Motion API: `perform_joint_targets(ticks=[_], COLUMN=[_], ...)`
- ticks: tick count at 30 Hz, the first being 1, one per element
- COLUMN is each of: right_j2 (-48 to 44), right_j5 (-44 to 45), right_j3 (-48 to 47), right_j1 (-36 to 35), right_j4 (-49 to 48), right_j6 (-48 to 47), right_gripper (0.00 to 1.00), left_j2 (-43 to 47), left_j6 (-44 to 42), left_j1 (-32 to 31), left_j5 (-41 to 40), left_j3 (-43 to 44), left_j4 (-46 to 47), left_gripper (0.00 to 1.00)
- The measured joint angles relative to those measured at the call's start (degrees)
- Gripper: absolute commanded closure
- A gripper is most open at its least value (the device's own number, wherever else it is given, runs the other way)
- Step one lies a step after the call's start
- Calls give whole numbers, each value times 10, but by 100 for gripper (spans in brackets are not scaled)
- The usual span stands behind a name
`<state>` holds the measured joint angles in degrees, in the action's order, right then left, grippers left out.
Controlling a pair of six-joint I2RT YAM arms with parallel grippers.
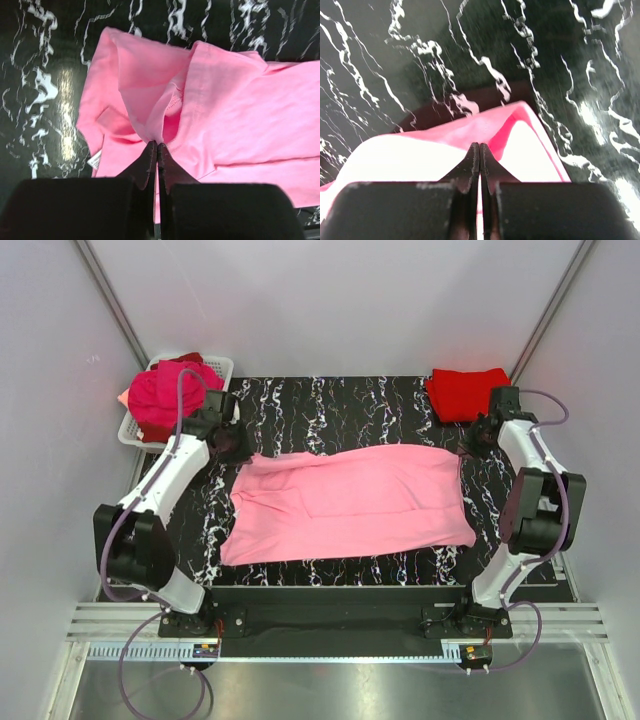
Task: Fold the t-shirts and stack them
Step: Fold the tshirt
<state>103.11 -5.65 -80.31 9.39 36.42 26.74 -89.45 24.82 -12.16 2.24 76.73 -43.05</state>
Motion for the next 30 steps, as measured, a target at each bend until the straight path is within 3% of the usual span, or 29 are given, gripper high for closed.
perform_joint_targets(ticks=[14,23,24,25,26,27,28,30], right_j2=[-83,-155,-162,-169,-177,-183,-193,-207], right_j5=[4,16,17,18,20,21,22,28], right_j3=[104,193,206,219,231,240,252,265], right_j1=[2,22,24,27,29,30,31,33], right_j4=[-2,-3,-2,-1,-1,-1,0,5], right_j6=[-1,0,1,4,9,6,10,11], right_gripper=[100,97,88,65,57,43,18,7], left_j2=[143,224,234,244,253,265,280,302], left_j6=[-14,-8,-6,-3,1,6,13,26], left_j1=[-2,-8,-9,-10,-11,-15,-22,-43], left_j5=[-32,-41,-41,-42,-42,-42,-47,-54], left_j3=[-83,-202,-215,-228,-237,-247,-257,-261], left_j4=[-15,-29,-34,-37,-43,-49,-56,-76], left_gripper=[100,100,94,88,82,75,53,44])
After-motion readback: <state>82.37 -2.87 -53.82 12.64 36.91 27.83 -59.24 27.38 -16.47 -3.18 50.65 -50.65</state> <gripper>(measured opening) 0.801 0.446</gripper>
